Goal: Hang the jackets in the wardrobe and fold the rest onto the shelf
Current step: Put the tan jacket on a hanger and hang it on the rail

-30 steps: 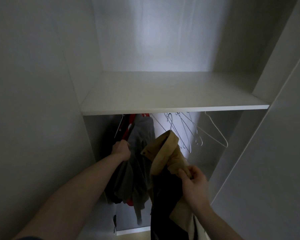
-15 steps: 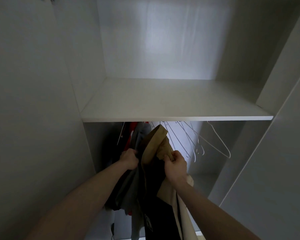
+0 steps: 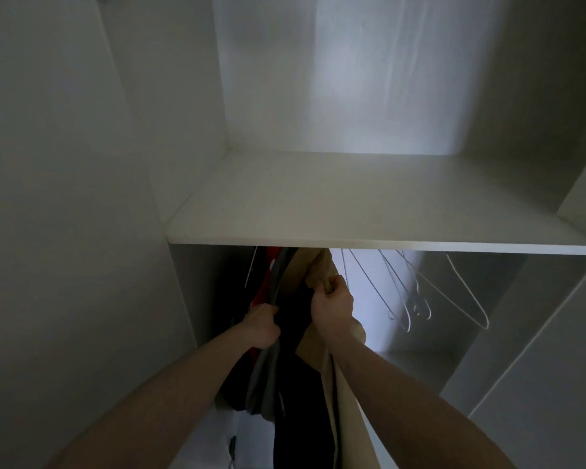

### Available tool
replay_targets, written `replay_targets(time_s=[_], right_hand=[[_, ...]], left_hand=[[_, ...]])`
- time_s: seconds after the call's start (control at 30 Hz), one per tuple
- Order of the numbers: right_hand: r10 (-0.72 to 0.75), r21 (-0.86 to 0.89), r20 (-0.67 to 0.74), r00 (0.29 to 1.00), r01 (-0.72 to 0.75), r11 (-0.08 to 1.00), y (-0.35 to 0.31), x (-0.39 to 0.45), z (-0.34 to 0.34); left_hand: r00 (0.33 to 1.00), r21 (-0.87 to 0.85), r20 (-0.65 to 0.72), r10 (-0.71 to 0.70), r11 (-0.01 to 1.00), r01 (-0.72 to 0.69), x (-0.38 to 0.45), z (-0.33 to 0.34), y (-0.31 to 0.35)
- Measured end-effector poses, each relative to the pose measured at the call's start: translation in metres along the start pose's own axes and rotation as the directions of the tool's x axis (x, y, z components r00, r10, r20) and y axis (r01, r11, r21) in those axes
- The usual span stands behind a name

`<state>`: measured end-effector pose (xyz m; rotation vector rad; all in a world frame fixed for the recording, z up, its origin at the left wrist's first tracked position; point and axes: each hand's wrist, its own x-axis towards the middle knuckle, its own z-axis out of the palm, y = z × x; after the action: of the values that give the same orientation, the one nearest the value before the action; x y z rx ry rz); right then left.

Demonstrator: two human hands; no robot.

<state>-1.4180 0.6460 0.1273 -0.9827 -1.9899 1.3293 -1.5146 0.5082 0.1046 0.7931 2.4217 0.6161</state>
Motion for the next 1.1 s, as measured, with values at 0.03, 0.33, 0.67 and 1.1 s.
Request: replay_targets(time_s=[0.03,0.33,0.67,1.1], right_hand=[[-0.004,-0.008,-0.006,1.0,0.004,1.0,-0.001,0.005,0.003],[-0.088,-0.055,0.023,0.996,0.089,0.994,0.003,0.046,0.029],[0.097,-0.245,0.357,0.929,-0.007,0.969,0.035,0.058,0.028],[-0.021,-0.301,0.033,0.999,0.03,0.953,0.087,0.091,-0.028]], left_hand=[[1.0,-0.002,0.002,-0.003,1.0,0.004,0.001,0.001,-0.001],[1.0,-0.05,-0.009,-0.024,0.998,0.023,0.014,0.011,-0.01],[1.0,-0.047,-0.021,0.016,0.999,-0.017,0.022,0.018,-0.016],[0.993,-0.113,-0.116,0.02,0.993,-0.033,0.017,0.046,-0.011]])
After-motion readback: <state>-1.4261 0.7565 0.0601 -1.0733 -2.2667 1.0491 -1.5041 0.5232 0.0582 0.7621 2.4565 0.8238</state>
